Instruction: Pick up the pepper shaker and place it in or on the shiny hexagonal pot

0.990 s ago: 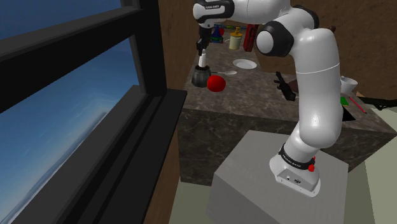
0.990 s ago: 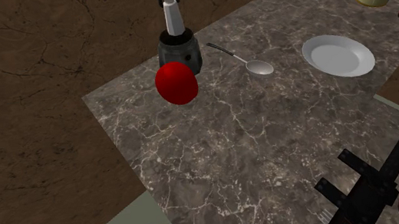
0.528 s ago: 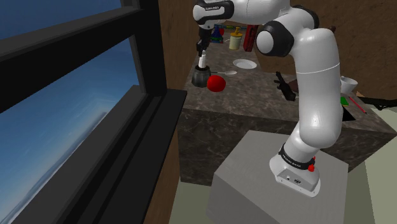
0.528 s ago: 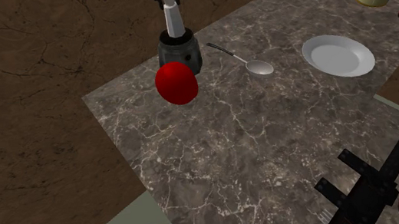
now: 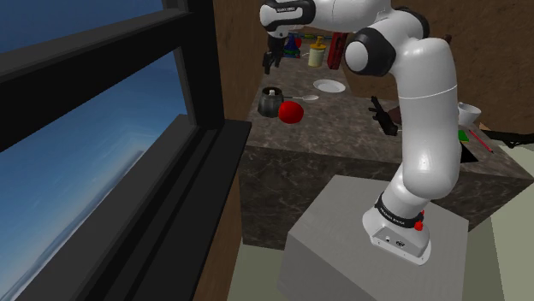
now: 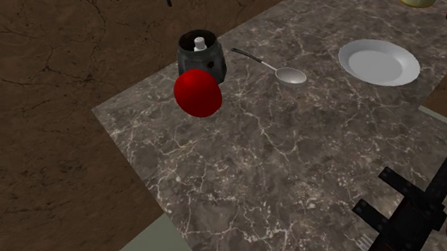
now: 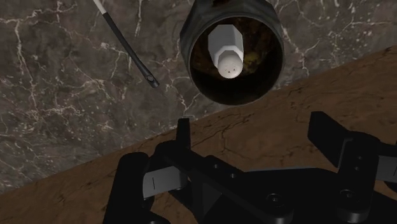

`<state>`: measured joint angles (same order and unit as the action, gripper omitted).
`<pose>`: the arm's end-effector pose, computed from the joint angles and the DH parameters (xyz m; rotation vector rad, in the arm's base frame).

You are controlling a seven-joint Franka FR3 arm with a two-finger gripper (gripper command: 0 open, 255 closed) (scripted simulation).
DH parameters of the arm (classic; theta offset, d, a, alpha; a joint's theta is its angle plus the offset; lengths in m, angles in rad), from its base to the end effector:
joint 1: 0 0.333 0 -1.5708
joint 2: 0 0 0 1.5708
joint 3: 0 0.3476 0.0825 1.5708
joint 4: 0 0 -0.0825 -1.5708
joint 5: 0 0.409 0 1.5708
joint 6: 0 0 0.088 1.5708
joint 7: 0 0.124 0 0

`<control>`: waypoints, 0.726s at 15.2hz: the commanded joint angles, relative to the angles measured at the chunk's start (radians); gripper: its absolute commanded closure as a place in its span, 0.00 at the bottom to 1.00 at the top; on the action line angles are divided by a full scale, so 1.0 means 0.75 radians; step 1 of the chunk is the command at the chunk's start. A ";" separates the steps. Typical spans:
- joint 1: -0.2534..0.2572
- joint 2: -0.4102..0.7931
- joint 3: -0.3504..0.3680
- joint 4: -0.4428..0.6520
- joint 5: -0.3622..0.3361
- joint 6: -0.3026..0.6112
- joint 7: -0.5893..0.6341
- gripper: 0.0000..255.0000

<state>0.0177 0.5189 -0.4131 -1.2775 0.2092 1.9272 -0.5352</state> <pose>0.7315 -0.2096 0.4945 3.0522 0.2290 0.2394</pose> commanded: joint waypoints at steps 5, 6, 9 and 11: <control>-0.002 -0.033 -0.008 0.099 -0.014 -0.129 0.014 0.00; -0.002 -0.033 -0.008 0.099 -0.014 -0.129 0.013 0.00; -0.002 -0.033 -0.008 0.099 -0.014 -0.129 0.013 0.00; -0.002 -0.033 -0.008 0.099 -0.014 -0.129 0.013 0.00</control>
